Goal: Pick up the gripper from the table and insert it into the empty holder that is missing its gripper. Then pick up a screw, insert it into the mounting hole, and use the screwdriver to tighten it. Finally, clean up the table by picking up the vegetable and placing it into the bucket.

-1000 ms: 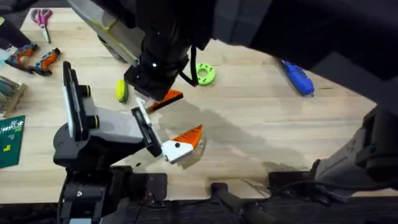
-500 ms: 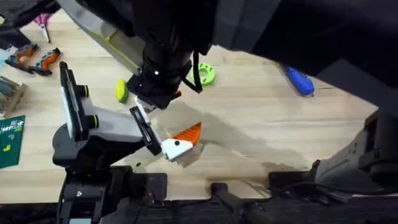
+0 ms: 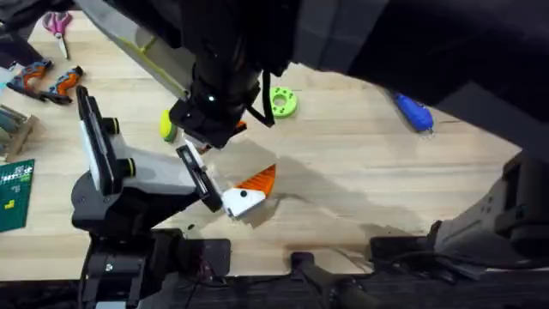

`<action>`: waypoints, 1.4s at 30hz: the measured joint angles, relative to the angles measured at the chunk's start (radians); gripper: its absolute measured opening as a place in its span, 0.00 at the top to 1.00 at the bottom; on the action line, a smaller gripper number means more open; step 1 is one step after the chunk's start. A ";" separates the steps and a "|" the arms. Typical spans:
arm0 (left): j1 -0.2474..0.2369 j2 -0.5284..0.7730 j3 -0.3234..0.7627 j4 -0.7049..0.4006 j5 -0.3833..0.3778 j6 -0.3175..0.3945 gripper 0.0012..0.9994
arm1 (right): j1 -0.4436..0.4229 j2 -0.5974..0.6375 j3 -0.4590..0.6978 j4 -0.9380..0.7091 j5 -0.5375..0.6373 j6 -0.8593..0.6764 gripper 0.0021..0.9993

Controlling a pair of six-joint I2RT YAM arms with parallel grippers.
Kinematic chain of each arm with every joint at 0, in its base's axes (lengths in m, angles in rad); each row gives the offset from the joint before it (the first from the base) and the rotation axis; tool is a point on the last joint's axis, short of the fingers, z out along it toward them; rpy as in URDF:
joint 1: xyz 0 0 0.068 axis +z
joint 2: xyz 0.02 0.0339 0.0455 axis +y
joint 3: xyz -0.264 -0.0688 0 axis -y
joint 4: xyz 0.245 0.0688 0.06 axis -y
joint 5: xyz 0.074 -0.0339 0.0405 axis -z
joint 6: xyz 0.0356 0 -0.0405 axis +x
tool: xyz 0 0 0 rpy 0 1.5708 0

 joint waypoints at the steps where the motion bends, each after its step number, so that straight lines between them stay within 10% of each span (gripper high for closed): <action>1: 0.000 0.000 0.000 0.000 -0.001 0.000 0.01 | 0.000 0.000 0.000 0.003 0.000 0.000 1.00; 42: 0.001 0.000 0.000 0.002 -0.015 0.003 0.01 | 0.007 0.000 0.023 -0.052 0.011 0.000 1.00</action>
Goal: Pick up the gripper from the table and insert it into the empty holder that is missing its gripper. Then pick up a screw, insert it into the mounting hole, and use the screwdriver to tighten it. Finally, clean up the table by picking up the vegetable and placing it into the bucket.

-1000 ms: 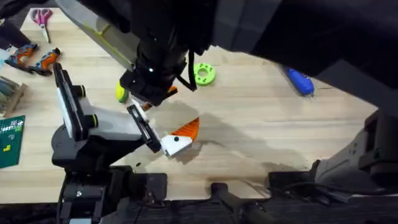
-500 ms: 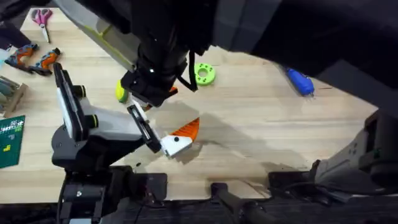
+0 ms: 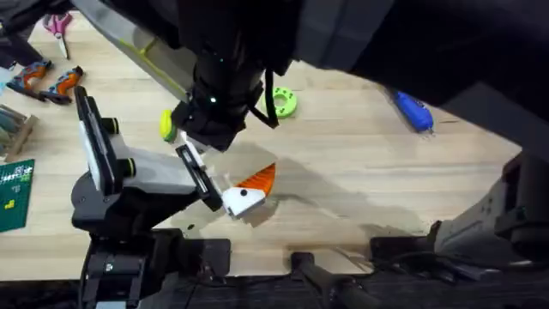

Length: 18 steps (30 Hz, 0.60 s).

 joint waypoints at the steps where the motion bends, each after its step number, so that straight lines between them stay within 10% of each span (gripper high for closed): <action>1: 0.000 0.000 0.000 0.000 0.000 0.000 0.01 | 0.001 0.000 0.000 0.000 0.000 0.000 1.00; 18: 0.000 0.000 0.000 0.000 0.000 0.000 0.01 | 0.006 0.013 0.134 -0.041 0.000 -0.008 1.00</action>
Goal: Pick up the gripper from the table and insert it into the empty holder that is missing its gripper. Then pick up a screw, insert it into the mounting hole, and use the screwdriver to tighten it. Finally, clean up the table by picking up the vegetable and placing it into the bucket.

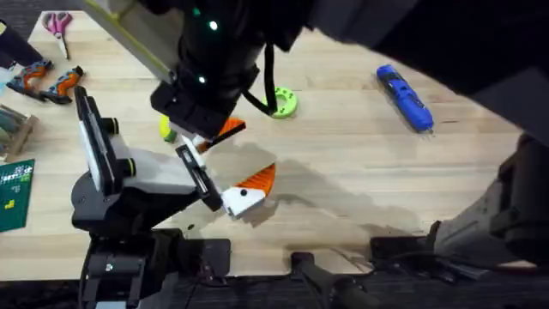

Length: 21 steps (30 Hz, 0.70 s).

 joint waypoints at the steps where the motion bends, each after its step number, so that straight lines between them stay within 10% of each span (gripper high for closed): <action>1: 0.000 0.000 0.000 0.000 0.000 0.000 0.01 | 0.000 0.008 0.017 -0.013 0.000 -0.004 1.00; 21: 0.000 0.000 0.000 0.000 -0.002 0.000 0.01 | 0.000 0.182 0.150 -0.197 0.096 -0.038 1.00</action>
